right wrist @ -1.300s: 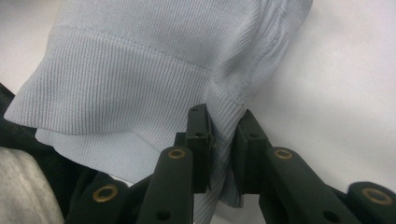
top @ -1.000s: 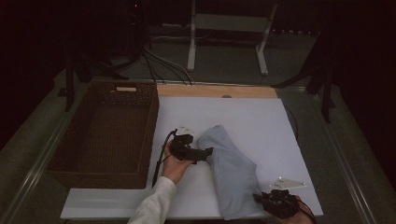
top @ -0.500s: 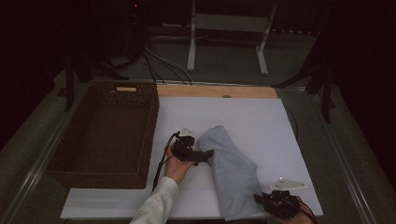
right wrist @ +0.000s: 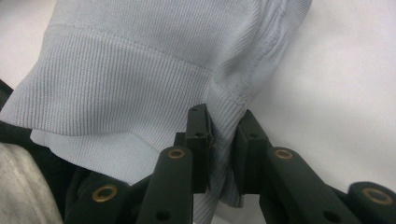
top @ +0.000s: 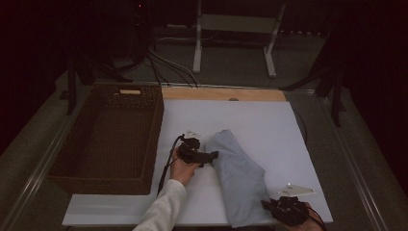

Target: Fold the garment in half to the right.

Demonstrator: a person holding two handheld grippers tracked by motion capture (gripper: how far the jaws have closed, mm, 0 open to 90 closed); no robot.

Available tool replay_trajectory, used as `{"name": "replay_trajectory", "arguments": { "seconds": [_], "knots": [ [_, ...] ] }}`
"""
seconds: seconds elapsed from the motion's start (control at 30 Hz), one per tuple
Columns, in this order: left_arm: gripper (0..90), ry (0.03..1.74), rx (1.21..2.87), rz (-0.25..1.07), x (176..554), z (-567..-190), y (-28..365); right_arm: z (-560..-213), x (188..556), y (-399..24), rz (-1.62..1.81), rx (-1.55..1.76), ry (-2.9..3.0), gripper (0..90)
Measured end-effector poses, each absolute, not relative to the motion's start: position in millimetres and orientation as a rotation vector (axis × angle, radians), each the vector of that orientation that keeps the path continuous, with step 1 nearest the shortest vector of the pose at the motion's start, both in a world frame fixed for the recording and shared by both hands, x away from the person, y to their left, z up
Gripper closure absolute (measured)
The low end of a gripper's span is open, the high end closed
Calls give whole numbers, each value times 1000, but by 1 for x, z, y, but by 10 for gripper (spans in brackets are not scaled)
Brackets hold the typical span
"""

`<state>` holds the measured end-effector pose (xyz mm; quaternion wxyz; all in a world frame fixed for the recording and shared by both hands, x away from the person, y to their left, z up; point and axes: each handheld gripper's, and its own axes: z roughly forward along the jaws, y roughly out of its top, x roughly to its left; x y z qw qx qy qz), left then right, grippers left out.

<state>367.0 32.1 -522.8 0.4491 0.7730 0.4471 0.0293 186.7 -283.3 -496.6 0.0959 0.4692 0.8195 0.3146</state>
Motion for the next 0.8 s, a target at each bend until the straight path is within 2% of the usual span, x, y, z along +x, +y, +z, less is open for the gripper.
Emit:
{"name": "replay_trajectory", "arguments": {
  "seconds": [0.43, 0.53, 0.8],
  "knots": [
    [119, 1141, 2007, 109, 369, -524, 19, -497, 187, -283, 931, 1390, 2430, 792],
    [177, 1115, 2056, 138, 366, -523, 13, -497, 187, -283, 931, 1390, 2430, 792],
    [472, 1039, 2078, 86, 361, -523, 4, -497, 187, -283, 925, 1385, 2433, 792]
  ]
}}
